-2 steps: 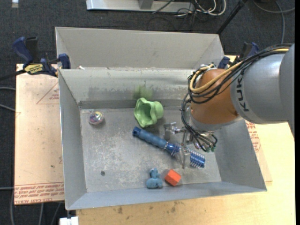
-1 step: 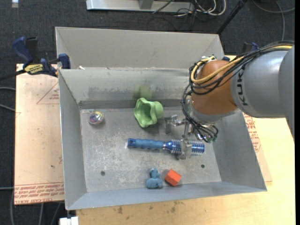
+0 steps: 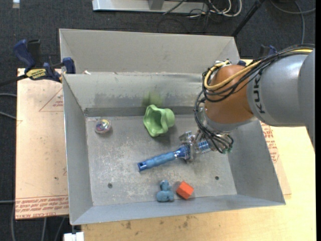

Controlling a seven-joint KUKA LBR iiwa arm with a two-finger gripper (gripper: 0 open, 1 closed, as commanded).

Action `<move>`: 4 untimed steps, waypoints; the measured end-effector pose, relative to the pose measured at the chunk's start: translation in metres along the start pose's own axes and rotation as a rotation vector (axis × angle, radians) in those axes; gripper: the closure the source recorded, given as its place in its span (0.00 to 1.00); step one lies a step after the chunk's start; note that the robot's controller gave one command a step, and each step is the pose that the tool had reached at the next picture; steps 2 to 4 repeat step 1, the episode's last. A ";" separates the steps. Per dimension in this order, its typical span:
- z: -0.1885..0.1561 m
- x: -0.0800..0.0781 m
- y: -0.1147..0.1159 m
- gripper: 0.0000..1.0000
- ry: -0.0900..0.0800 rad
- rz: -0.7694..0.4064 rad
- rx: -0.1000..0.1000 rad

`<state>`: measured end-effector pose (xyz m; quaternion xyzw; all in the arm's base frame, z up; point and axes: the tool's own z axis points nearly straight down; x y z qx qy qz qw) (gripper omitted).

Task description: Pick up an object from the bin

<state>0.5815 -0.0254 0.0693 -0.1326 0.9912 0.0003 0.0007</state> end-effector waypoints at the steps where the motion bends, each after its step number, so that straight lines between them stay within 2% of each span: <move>1: -0.133 0.016 0.006 1.00 -0.008 -0.007 0.003; 4: -0.133 0.016 0.006 1.00 -0.008 -0.007 0.003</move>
Offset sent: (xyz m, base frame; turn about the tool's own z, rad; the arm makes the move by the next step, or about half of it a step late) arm -0.0190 0.0006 0.1288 -0.0092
